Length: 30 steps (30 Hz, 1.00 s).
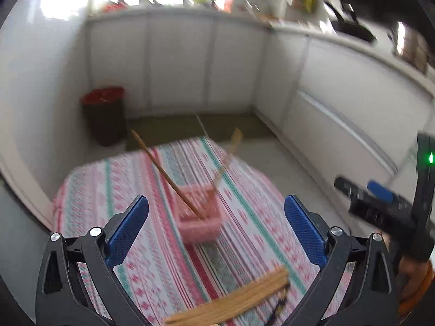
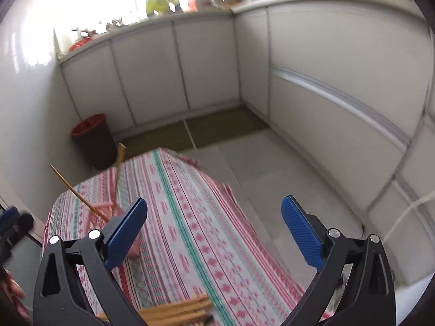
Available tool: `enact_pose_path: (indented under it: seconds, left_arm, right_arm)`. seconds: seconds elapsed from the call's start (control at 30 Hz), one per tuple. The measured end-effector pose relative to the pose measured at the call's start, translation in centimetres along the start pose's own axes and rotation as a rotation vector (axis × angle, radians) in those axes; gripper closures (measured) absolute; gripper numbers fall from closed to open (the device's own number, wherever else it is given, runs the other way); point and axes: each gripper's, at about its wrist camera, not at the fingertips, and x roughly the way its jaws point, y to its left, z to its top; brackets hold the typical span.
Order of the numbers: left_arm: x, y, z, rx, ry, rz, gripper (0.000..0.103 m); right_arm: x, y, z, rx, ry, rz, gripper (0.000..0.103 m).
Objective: Organize utensils
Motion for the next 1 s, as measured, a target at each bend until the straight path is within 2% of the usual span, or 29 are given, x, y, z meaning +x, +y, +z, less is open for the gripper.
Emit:
enact_pose_path:
  seconds: [0.13,0.23,0.37,0.43,0.5,0.6,0.63,0.67,0.8,0.93,1.0]
  left_arm:
    - [4.9,-3.4,-2.9,0.121,0.277,-0.085,0.007]
    - [8.2,-5.8,-5.3,0.216,0.431,-0.056,0.007]
    - [11.7,-7.8,-8.4,0.301,0.598,-0.059,0.007]
    - [12.6,-8.7,-9.7,0.351,0.649,-0.056,0.008]
    - [12.9,-9.4,-10.4,0.363,0.672,-0.082,0.012]
    - [13.6,-10.3,-11.3,0.353,0.713,-0.112,0.035]
    - [14.0,-10.8,-11.7,0.353,0.732,-0.120,0.048]
    - [14.4,-11.0,-12.1,0.348,0.748,-0.131,0.056]
    - [16.5,-11.3,-13.5,0.265,0.814,-0.161,0.065]
    - [17.7,-11.7,-13.0,0.186,0.835,-0.191,0.074]
    - [17.9,-12.0,-12.7,0.182,0.828,-0.181,0.077]
  right_arm:
    - [0.8,-5.5,-2.7,0.178,0.171,-0.013,0.007]
    - [1.6,-9.1,-5.4,0.326,0.296,0.025,0.007]
    - [3.1,-10.2,-9.0,0.429,0.497,0.120,0.007]
    - [3.6,-10.2,-10.2,0.432,0.565,0.151,0.007]
    - [3.4,-10.7,-10.8,0.449,0.585,0.151,0.007]
    - [2.9,-12.7,-10.3,0.547,0.563,0.158,0.007]
    - [2.7,-13.2,-10.3,0.578,0.556,0.160,0.007]
    - [2.7,-13.4,-10.2,0.592,0.555,0.162,0.007]
    - [3.0,-13.7,-10.1,0.602,0.568,0.157,0.007]
    - [3.4,-14.0,-10.5,0.619,0.600,0.168,0.007]
    - [3.5,-14.3,-10.7,0.630,0.603,0.165,0.007]
